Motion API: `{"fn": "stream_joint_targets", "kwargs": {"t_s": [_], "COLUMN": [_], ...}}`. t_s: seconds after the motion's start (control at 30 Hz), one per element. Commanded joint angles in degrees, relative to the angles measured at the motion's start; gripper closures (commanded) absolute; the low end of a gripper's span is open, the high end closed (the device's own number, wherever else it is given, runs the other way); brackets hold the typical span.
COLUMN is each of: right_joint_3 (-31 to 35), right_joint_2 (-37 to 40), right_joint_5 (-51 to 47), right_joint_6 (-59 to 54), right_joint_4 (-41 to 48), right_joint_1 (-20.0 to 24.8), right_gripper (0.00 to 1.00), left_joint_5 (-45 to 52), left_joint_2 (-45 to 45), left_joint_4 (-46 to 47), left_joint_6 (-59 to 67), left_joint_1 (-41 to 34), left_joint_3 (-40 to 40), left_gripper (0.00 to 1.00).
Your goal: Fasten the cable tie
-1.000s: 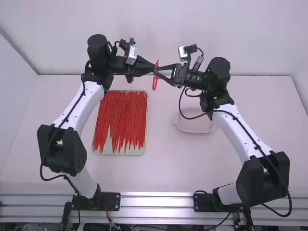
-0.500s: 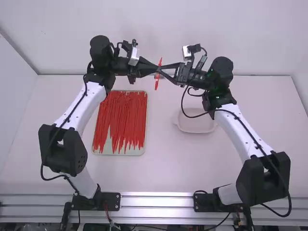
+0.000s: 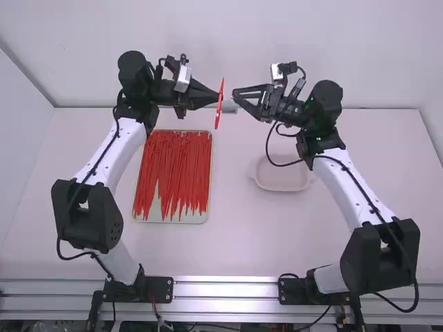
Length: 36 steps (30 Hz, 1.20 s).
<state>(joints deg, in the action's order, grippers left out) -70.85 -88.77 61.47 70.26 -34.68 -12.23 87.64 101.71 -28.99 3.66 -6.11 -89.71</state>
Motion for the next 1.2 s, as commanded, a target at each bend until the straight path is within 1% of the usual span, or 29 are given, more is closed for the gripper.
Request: {"fn": "stream_joint_targets", "kwargs": {"t_s": [0.0, 0.13, 0.37, 0.6, 0.7, 0.73, 0.8, 0.83, 0.93, 1.1, 1.13, 1.17], "right_joint_3": [-0.31, -0.31, -0.31, -0.31, -0.31, -0.31, -0.31, -0.31, -0.31, -0.33, -0.33, -0.33], "right_joint_2": [-0.07, -0.07, -0.07, -0.07, -0.07, -0.07, -0.07, -0.07, -0.07, -0.07, -0.07, -0.07], "right_joint_5": [0.22, 1.88, 5.22, 5.88, 5.99, 5.97, 5.66, 5.49, 4.81, 2.82, 2.62, 2.54], "right_joint_6": [-1.18, -4.79, -13.38, -15.04, -14.99, -15.04, -15.02, -14.58, -12.74, -11.54, -11.56, -11.56], "right_joint_4": [-0.44, -0.48, -0.48, -0.48, -0.48, -0.48, -0.48, -0.48, -0.48, -0.48, -0.50, -0.50], "right_joint_1": [0.28, -0.63, -0.57, -0.57, -0.57, -0.57, -0.57, -0.57, -0.48, -0.46, -0.46, -0.46], "right_gripper": [0.01, 0.02, 0.02, 0.00, 0.03, 0.06, 0.10, 0.14, 0.18, 0.45, 0.53, 0.56], "left_joint_5": [2.10, 2.10, 2.10, 2.12, 2.12, 2.12, 2.12, 2.12, 2.12, 2.10, 2.12, 2.10], "left_joint_2": [-2.29, -2.29, -2.29, -2.29, -2.29, -2.29, -2.29, -2.29, -2.29, -2.29, -2.29, -2.29], "left_joint_4": [0.04, 0.63, 1.29, 3.04, 3.06, 2.97, 2.54, 2.14, 1.97, 1.95, 1.97, 1.97], "left_joint_6": [-1.38, -1.36, -1.36, -1.66, -1.97, -1.73, -1.84, -2.05, -2.67, -2.64, -2.58, -2.58], "left_joint_1": [0.48, 0.50, -0.74, -2.21, -2.95, -3.43, -3.91, -4.11, -3.87, -4.24, -4.24, -4.26], "left_joint_3": [0.00, 0.66, 2.40, 2.91, 3.17, 3.34, 3.65, 3.85, 3.89, 3.91, 3.91, 3.91], "left_gripper": [0.98, 0.98, 0.98, 0.98, 0.98, 0.98, 0.98, 0.98, 0.98, 0.98, 0.98, 0.98]}}
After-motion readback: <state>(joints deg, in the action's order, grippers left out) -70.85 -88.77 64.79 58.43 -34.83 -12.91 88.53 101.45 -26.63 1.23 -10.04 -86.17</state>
